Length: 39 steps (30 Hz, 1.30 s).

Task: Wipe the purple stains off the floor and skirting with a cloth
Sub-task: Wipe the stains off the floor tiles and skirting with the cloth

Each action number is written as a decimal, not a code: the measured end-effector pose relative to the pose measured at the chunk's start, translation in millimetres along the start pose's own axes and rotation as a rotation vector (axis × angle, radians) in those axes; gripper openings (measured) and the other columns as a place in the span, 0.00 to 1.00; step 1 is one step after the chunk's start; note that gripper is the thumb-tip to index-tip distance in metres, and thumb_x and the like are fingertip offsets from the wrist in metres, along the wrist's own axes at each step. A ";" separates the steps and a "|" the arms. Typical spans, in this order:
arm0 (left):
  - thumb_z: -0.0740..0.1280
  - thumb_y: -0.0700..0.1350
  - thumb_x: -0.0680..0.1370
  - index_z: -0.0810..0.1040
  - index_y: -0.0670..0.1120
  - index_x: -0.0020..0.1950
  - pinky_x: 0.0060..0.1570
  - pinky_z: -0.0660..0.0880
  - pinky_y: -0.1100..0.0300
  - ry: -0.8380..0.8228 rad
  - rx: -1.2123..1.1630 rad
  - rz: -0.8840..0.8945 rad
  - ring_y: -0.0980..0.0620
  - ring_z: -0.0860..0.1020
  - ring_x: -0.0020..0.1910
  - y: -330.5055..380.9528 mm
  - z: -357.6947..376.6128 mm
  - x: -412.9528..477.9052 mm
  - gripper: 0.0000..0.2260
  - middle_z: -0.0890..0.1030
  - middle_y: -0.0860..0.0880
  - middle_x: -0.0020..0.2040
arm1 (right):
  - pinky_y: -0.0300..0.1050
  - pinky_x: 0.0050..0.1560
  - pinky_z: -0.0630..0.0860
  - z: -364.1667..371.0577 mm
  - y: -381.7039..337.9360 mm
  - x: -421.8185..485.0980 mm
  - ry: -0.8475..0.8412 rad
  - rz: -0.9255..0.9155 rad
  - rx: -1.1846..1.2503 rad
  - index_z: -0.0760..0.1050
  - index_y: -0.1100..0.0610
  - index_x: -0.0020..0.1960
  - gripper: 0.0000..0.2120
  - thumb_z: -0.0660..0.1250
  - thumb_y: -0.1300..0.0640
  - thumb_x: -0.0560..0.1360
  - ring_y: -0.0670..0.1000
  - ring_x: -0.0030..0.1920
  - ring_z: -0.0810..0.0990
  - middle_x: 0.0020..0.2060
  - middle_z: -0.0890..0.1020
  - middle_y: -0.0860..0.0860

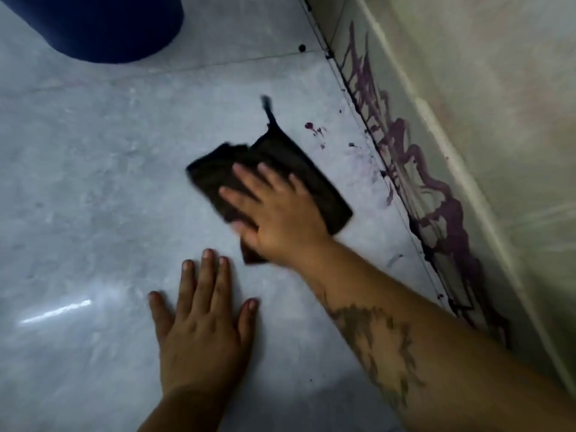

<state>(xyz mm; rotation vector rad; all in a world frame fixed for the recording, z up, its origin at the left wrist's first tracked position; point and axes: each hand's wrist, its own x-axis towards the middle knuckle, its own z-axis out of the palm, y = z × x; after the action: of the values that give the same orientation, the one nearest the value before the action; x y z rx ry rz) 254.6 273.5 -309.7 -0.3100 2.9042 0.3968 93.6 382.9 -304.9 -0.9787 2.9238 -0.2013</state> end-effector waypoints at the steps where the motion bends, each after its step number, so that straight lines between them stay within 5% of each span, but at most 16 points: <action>1: 0.52 0.61 0.77 0.63 0.45 0.77 0.70 0.53 0.30 -0.005 0.000 -0.001 0.46 0.57 0.76 0.8 -0.4 -1.5 0.32 0.59 0.49 0.77 | 0.64 0.71 0.59 -5.3 19.9 7.3 -0.030 0.129 -0.033 0.60 0.39 0.74 0.27 0.57 0.38 0.76 0.57 0.77 0.56 0.79 0.56 0.47; 5: 0.52 0.61 0.77 0.61 0.46 0.77 0.70 0.54 0.30 -0.003 -0.006 -0.003 0.46 0.55 0.76 0.2 -2.2 -0.9 0.32 0.57 0.50 0.78 | 0.66 0.71 0.59 -3.2 31.7 -45.0 0.063 0.632 -0.008 0.58 0.41 0.75 0.28 0.56 0.40 0.77 0.59 0.77 0.55 0.79 0.55 0.49; 10: 0.47 0.61 0.78 0.53 0.48 0.79 0.74 0.46 0.36 -0.015 0.003 -0.013 0.51 0.47 0.78 -0.4 -2.1 0.1 0.32 0.48 0.52 0.78 | 0.58 0.57 0.70 -3.2 -36.1 -81.0 0.071 0.183 0.039 0.62 0.43 0.75 0.33 0.62 0.39 0.71 0.59 0.65 0.73 0.67 0.74 0.51; 12: 0.47 0.62 0.79 0.52 0.49 0.80 0.74 0.44 0.37 -0.010 0.009 -0.008 0.51 0.46 0.78 -0.7 -1.9 0.0 0.31 0.46 0.53 0.78 | 0.56 0.50 0.68 -18.5 -1.8 -59.0 0.029 0.240 -0.078 0.60 0.42 0.75 0.36 0.61 0.36 0.69 0.61 0.57 0.72 0.60 0.76 0.54; 17: 0.47 0.63 0.80 0.51 0.50 0.80 0.74 0.42 0.37 0.018 -0.001 -0.001 0.49 0.47 0.79 -3.5 5.5 -3.1 0.31 0.50 0.52 0.81 | 0.72 0.70 0.58 -12.4 35.4 -157.5 0.000 0.653 0.014 0.64 0.46 0.72 0.33 0.62 0.38 0.70 0.64 0.76 0.53 0.78 0.57 0.55; 21: 0.48 0.64 0.80 0.51 0.51 0.79 0.74 0.44 0.35 0.057 -0.002 0.009 0.48 0.48 0.79 -9.3 11.9 -0.5 0.31 0.51 0.50 0.81 | 0.77 0.68 0.56 6.9 -41.3 -202.9 -0.046 0.333 0.089 0.62 0.43 0.73 0.34 0.62 0.38 0.69 0.64 0.76 0.56 0.78 0.58 0.52; 23: 0.48 0.64 0.80 0.50 0.51 0.79 0.73 0.46 0.32 0.072 -0.001 0.021 0.47 0.48 0.79 -11.9 15.7 1.4 0.31 0.52 0.49 0.81 | 0.75 0.69 0.56 0.2 -18.8 -183.0 -0.072 0.180 0.064 0.59 0.40 0.75 0.34 0.61 0.39 0.70 0.61 0.77 0.56 0.78 0.59 0.49; 27: 0.50 0.64 0.80 0.49 0.51 0.79 0.70 0.50 0.28 0.100 0.014 0.041 0.44 0.50 0.79 -16.7 22.6 2.4 0.31 0.53 0.48 0.81 | 0.68 0.70 0.61 -16.2 61.8 -206.5 -0.036 0.464 0.049 0.60 0.45 0.76 0.31 0.62 0.43 0.74 0.64 0.76 0.58 0.78 0.60 0.53; 30: 0.50 0.64 0.80 0.50 0.51 0.79 0.70 0.51 0.28 0.120 0.016 0.042 0.44 0.51 0.79 -18.2 24.5 2.7 0.31 0.53 0.48 0.81 | 0.69 0.70 0.62 -12.1 22.7 -248.1 0.007 0.549 0.081 0.63 0.45 0.75 0.31 0.62 0.42 0.73 0.65 0.75 0.61 0.77 0.63 0.54; 33: 0.50 0.64 0.80 0.50 0.50 0.79 0.70 0.53 0.29 0.130 -0.007 0.062 0.43 0.50 0.79 -18.7 23.7 3.2 0.31 0.53 0.47 0.81 | 0.67 0.70 0.61 -0.6 -28.5 -217.2 -0.002 0.300 0.141 0.64 0.42 0.74 0.31 0.63 0.40 0.71 0.62 0.75 0.62 0.76 0.65 0.51; 36: 0.51 0.63 0.80 0.49 0.50 0.79 0.70 0.55 0.30 0.123 -0.024 0.077 0.43 0.49 0.79 -20.8 23.0 2.5 0.32 0.53 0.46 0.81 | 0.61 0.69 0.61 -6.8 4.2 -168.2 -0.065 0.087 0.071 0.62 0.41 0.74 0.32 0.62 0.40 0.71 0.60 0.75 0.61 0.77 0.63 0.50; 39: 0.50 0.64 0.80 0.49 0.50 0.79 0.71 0.54 0.32 0.111 -0.001 0.093 0.42 0.49 0.79 -22.1 23.9 1.1 0.32 0.52 0.45 0.81 | 0.64 0.69 0.64 -11.0 55.3 -200.6 -0.020 0.410 0.075 0.62 0.44 0.75 0.32 0.61 0.43 0.73 0.62 0.75 0.60 0.77 0.62 0.52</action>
<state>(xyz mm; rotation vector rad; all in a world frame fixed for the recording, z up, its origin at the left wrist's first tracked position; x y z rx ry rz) 262.5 259.3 -337.9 -0.2034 3.0357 0.4075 219.8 548.7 -300.2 -0.3543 2.9887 -0.2736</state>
